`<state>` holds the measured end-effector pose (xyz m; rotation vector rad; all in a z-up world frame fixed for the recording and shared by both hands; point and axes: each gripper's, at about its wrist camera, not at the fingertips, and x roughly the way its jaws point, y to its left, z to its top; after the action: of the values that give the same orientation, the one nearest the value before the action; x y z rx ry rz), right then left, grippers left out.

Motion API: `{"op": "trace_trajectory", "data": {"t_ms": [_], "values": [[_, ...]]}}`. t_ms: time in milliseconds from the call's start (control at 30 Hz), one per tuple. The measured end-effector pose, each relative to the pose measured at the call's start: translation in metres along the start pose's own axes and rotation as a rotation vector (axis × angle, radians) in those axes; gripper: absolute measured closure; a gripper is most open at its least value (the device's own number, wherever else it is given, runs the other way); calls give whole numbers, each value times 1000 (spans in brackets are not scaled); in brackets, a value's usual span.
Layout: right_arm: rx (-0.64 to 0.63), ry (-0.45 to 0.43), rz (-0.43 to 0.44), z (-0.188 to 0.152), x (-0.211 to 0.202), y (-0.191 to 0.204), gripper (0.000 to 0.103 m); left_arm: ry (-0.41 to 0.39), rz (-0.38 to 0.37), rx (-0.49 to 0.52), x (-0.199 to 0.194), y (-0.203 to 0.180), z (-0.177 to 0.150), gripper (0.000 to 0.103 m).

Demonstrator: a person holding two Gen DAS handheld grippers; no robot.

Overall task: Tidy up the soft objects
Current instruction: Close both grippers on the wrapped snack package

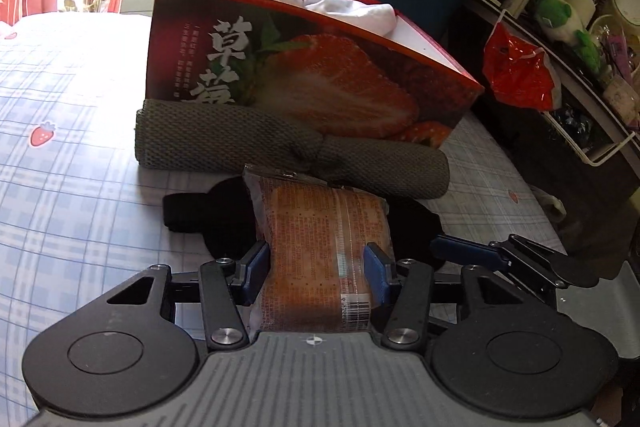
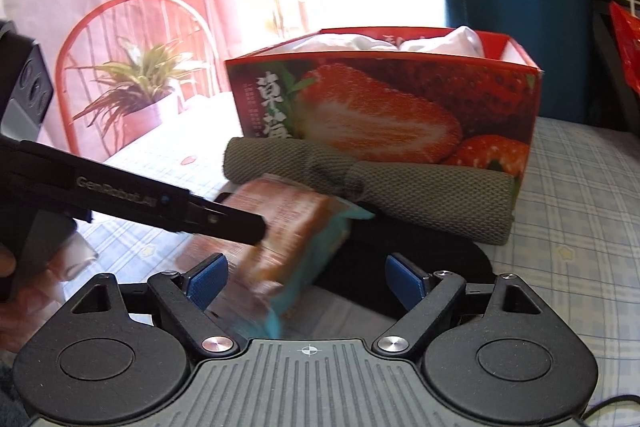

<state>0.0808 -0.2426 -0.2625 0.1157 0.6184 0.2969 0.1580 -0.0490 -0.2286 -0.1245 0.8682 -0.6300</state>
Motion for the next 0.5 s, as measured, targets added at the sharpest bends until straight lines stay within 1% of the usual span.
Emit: {"op": "trace_trajectory", "data": {"t_ms": [33, 100, 267, 500], "values": [[-14, 4, 8, -1, 0, 3, 21, 3, -5, -3, 0, -3, -3, 49], [-42, 21, 18, -1, 3, 8, 26, 8, -16, -2, 0, -6, -9, 49], [-108, 54, 39, -8, 8, 20, 29, -1, -21, 0, -4, -9, -19, 49], [-165, 71, 50, -12, 10, 28, 29, -13, -14, -6, -6, -8, -24, 49]]}}
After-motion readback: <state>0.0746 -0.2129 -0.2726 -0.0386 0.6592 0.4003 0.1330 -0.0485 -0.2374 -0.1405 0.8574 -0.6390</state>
